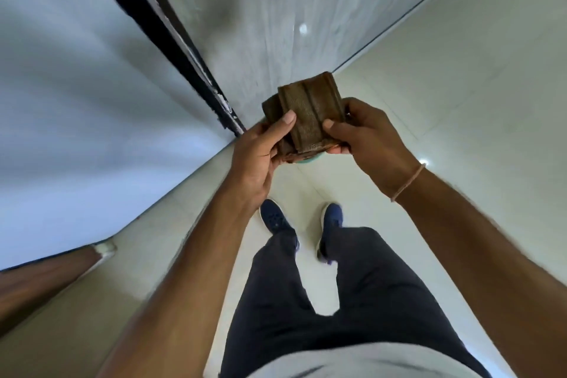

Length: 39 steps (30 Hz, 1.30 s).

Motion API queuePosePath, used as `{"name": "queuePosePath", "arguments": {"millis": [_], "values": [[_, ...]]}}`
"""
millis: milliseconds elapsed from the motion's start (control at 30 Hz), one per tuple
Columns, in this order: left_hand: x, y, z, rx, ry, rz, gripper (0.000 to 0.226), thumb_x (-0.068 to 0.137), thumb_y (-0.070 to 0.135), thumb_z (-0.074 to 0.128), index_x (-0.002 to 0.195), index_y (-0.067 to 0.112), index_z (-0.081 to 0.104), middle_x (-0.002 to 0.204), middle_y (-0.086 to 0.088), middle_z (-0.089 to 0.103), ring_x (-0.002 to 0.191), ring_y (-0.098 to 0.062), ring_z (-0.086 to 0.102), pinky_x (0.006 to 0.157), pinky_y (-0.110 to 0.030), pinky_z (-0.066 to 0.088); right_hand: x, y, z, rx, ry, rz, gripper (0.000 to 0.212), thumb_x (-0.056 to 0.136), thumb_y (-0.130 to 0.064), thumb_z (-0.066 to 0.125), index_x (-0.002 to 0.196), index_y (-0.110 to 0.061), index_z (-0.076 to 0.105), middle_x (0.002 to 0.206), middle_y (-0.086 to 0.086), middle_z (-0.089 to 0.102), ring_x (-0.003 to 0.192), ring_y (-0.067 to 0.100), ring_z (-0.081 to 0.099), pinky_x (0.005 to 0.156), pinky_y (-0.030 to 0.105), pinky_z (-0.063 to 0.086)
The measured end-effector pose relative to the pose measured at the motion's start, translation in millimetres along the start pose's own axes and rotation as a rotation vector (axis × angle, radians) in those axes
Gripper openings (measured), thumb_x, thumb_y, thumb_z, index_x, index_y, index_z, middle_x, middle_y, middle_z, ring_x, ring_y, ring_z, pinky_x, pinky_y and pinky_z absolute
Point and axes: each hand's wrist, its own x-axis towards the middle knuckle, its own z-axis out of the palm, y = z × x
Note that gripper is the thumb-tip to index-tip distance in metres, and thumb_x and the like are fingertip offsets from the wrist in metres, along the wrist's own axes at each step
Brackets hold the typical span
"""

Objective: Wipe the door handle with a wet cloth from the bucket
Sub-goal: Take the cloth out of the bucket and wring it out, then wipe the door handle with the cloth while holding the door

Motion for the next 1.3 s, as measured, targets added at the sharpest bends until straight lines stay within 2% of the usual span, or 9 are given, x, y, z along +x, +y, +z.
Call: {"name": "queuePosePath", "arguments": {"millis": [100, 267, 400, 500, 600, 767, 900, 1100, 1300], "values": [[-46, 13, -7, -0.007, 0.072, 0.075, 0.036, 0.100, 0.017, 0.072, 0.133, 0.001, 0.070, 0.126, -0.019, 0.077, 0.118, -0.037, 0.075, 0.107, -0.058, 0.059, -37, -6, 10, -0.086, 0.022, -0.064, 0.008, 0.097, -0.017, 0.070, 0.104, -0.016, 0.067, 0.098, 0.007, 0.071, 0.091, 0.025, 0.068, 0.093, 0.061, 0.057], [-120, 20, -9, 0.119, 0.234, 0.220, 0.022, 0.097, 0.017, 0.077, 0.117, 0.007, 0.078, 0.114, -0.014, 0.081, 0.109, -0.033, 0.078, 0.105, -0.057, 0.061, -90, -11, 31, -0.559, 0.099, -0.364, 0.057, 0.089, -0.049, 0.077, 0.133, -0.019, 0.057, 0.115, -0.009, 0.063, 0.104, 0.015, 0.065, 0.087, 0.031, 0.055], [-173, 14, -11, 0.132, 0.364, 0.313, 0.022, 0.101, 0.026, 0.073, 0.116, 0.011, 0.079, 0.112, -0.012, 0.082, 0.109, -0.031, 0.078, 0.104, -0.057, 0.061, -115, -18, 50, -0.515, -0.080, -0.466, 0.047, 0.098, -0.048, 0.068, 0.134, -0.020, 0.062, 0.112, -0.010, 0.069, 0.098, 0.009, 0.067, 0.088, 0.028, 0.057], [-211, 9, -18, 0.111, 0.435, 0.338, 0.027, 0.105, 0.033, 0.069, 0.122, 0.013, 0.077, 0.115, -0.009, 0.082, 0.110, -0.027, 0.078, 0.102, -0.056, 0.063, -138, -22, 71, -0.310, -0.303, -0.338, 0.047, 0.105, -0.056, 0.051, 0.136, -0.023, 0.065, 0.117, -0.009, 0.075, 0.104, 0.005, 0.071, 0.098, 0.034, 0.059], [-248, 0, -32, 0.084, 0.521, 0.368, 0.025, 0.104, 0.035, 0.069, 0.116, 0.015, 0.079, 0.114, -0.009, 0.082, 0.113, -0.028, 0.077, 0.106, -0.057, 0.060, -165, -19, 102, -0.184, -0.474, -0.254, 0.060, 0.095, -0.070, 0.050, 0.131, -0.025, 0.068, 0.121, -0.006, 0.076, 0.113, 0.010, 0.072, 0.104, 0.041, 0.058], [-304, -17, -70, 0.100, 0.723, 0.415, 0.012, 0.102, 0.031, 0.073, 0.096, 0.023, 0.079, 0.094, 0.000, 0.082, 0.096, -0.019, 0.079, 0.090, -0.041, 0.065, -198, -12, 151, -0.227, -0.505, -0.277, 0.030, 0.107, -0.040, 0.049, 0.117, -0.020, 0.069, 0.115, 0.007, 0.076, 0.110, 0.026, 0.072, 0.101, 0.053, 0.058], [-346, -39, -120, 0.104, 0.938, 0.409, 0.010, 0.096, 0.033, 0.080, 0.087, 0.028, 0.079, 0.089, 0.002, 0.081, 0.091, -0.020, 0.078, 0.080, -0.039, 0.064, -218, -8, 187, -0.326, -0.444, -0.335, 0.029, 0.110, -0.031, 0.050, 0.121, -0.015, 0.071, 0.112, 0.007, 0.075, 0.107, 0.026, 0.069, 0.101, 0.050, 0.058], [-392, -75, -178, 0.152, 1.190, 0.332, 0.026, 0.094, 0.041, 0.079, 0.106, 0.018, 0.079, 0.097, 0.000, 0.080, 0.094, -0.020, 0.078, 0.085, -0.043, 0.068, -275, 11, 257, -0.428, -0.566, -0.427, 0.031, 0.109, -0.031, 0.049, 0.126, -0.018, 0.071, 0.115, 0.006, 0.073, 0.108, 0.023, 0.068, 0.096, 0.039, 0.057], [-425, -89, -222, 0.165, 1.095, 0.318, 0.022, 0.096, 0.052, 0.070, 0.092, 0.031, 0.075, 0.091, 0.009, 0.078, 0.091, -0.018, 0.078, 0.084, -0.051, 0.067, -339, 32, 330, -0.447, -0.697, -0.436, 0.029, 0.106, -0.022, 0.045, 0.119, -0.022, 0.071, 0.107, 0.002, 0.077, 0.103, 0.024, 0.073, 0.096, 0.046, 0.058]]}}
